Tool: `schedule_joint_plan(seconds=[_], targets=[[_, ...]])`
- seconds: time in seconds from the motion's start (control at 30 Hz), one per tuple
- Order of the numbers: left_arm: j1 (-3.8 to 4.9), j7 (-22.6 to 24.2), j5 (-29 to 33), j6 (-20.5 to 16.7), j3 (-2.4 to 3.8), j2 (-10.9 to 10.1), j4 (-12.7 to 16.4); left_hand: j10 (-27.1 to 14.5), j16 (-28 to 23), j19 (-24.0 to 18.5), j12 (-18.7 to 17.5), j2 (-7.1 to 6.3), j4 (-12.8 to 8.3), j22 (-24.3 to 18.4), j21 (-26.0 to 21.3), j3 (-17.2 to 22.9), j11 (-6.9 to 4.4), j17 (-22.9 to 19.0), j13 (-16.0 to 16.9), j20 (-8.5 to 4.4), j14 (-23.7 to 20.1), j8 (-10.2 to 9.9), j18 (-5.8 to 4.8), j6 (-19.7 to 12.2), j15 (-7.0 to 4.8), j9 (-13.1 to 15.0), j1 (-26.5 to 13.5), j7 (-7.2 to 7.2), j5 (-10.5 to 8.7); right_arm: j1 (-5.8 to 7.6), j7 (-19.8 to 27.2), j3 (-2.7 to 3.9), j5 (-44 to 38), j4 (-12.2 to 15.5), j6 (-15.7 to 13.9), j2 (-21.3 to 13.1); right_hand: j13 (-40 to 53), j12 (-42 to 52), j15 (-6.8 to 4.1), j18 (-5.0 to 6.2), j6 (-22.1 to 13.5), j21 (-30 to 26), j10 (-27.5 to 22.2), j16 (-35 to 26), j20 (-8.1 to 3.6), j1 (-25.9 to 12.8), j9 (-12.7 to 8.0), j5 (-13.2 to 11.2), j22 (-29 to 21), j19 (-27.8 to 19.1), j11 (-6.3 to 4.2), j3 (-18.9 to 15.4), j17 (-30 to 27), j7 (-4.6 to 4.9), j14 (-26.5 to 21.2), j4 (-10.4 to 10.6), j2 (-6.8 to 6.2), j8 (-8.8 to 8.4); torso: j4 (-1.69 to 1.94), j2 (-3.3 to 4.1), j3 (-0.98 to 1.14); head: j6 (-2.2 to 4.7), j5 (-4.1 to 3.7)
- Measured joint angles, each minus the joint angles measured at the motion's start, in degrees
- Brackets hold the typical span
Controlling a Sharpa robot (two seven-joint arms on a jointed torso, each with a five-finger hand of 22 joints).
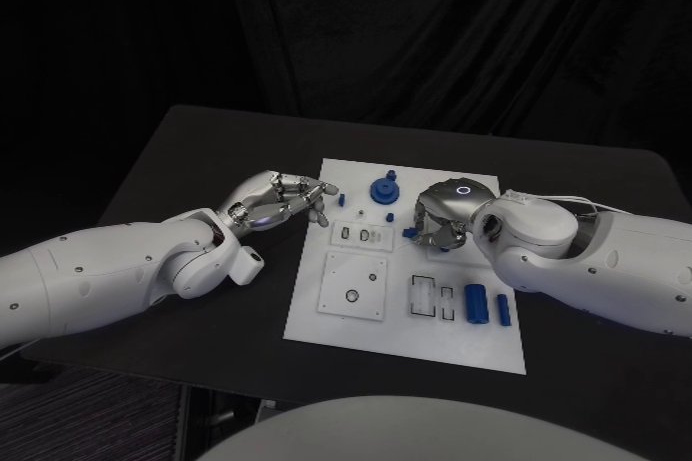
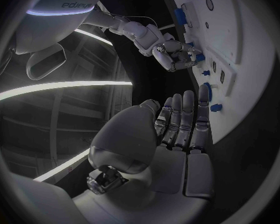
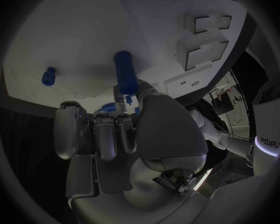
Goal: Assemble the parts on the task board
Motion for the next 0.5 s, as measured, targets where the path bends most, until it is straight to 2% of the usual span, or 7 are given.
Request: schedule_joint_plan(seconds=[0.07, 0.1, 0.2, 0.47, 0.5], targets=[[-0.02, -0.01, 0.00, 0.01, 0.00, -0.02, 0.00, 0.00, 0.00, 0.00, 0.00, 0.00, 0.00, 0.00, 0.00, 0.00, 0.00, 0.00, 0.01, 0.00, 0.00, 0.00, 0.00, 0.00, 0.00, 0.00, 0.00, 0.00, 0.00, -0.26, 0.24, 0.00, -0.03, -0.26, -1.01, 0.07, 0.00, 0.00, -0.48, -0.01, 0.78, 0.00, -0.08, 0.00, -0.53, 0.76, 0.94, 2.62, 0.00, -0.27, -0.58, 0.20, 0.00, -0.40, -0.13, -0.83, 0.12, 0.94, -0.01, -0.02, 0.00, 0.00, 0.07], [-0.02, -0.01, 0.00, 0.02, 0.00, -0.04, 0.00, 0.00, 0.00, 0.00, 0.00, 0.00, 0.00, 0.00, 0.00, 0.00, 0.00, 0.00, 0.01, 0.00, 0.00, 0.00, 0.00, 0.00, 0.00, 0.00, 0.00, 0.00, 0.00, -0.38, 0.39, -0.03, -0.03, -0.31, -1.46, 0.08, 0.00, 0.00, -0.85, -0.01, 1.07, 0.00, -0.26, 0.00, -0.72, 1.27, 1.99, 5.30, 0.00, -0.08, -0.77, 0.67, 0.00, -0.69, -0.11, -1.30, 0.29, 1.72, -0.01, -0.02, 0.00, 0.00, 0.08], [-0.06, -0.02, 0.00, 0.03, 0.00, -0.08, -0.01, 0.00, 0.00, 0.00, 0.00, -0.25, -0.16, 0.08, 0.00, 0.16, 0.00, 0.00, 0.08, 0.00, 0.00, 0.00, 0.00, 0.00, 0.00, 0.00, 0.25, 0.00, 0.23, -0.75, 1.09, -0.20, -0.01, -0.32, -3.03, 0.07, -0.01, 0.00, -0.89, -0.01, 0.71, 0.00, -0.07, 0.00, -0.92, 1.42, 4.04, 9.19, -0.01, 0.12, -0.97, 1.50, 0.00, -1.21, -0.14, -2.13, 0.19, 2.96, -0.01, -0.03, 0.01, 0.00, 0.09], [-0.22, -0.07, 0.00, 0.06, 0.00, -0.08, -0.11, 0.00, -0.23, 0.00, 0.00, -0.25, 0.00, 0.14, 0.00, 0.32, 0.00, 0.07, 0.20, 0.00, 0.00, -0.23, 0.00, 0.00, 0.00, 0.00, 0.25, 0.00, 0.23, -1.17, 2.99, -0.41, 0.83, -0.20, -6.04, -0.02, -0.01, 0.00, -1.09, -0.01, 0.23, 0.45, -0.27, 0.00, -1.13, 1.42, 6.34, 12.26, -0.01, 0.32, -1.17, 1.82, 0.00, -1.11, 0.06, -2.45, 0.19, 4.37, 0.06, 0.02, 0.04, 0.00, -0.21], [-0.25, -0.08, 0.00, 0.06, 0.00, -0.08, -0.12, 0.00, -0.23, 0.00, 0.00, -0.25, 0.00, 0.14, 0.00, 0.32, 0.00, 0.08, 0.20, 0.00, 0.00, -0.23, 0.00, 0.00, 0.00, 0.00, 0.25, 0.00, 0.23, -1.18, 3.21, -0.41, 1.05, -0.20, -6.28, -0.05, -0.01, 0.00, -1.09, -0.01, 0.02, 0.45, -0.27, 0.00, -1.12, 1.42, 6.53, 12.38, -0.01, 0.32, -1.17, 1.82, 0.00, -1.32, 0.06, -2.45, 0.19, 4.37, 0.06, 0.02, 0.04, 0.00, -0.22]])
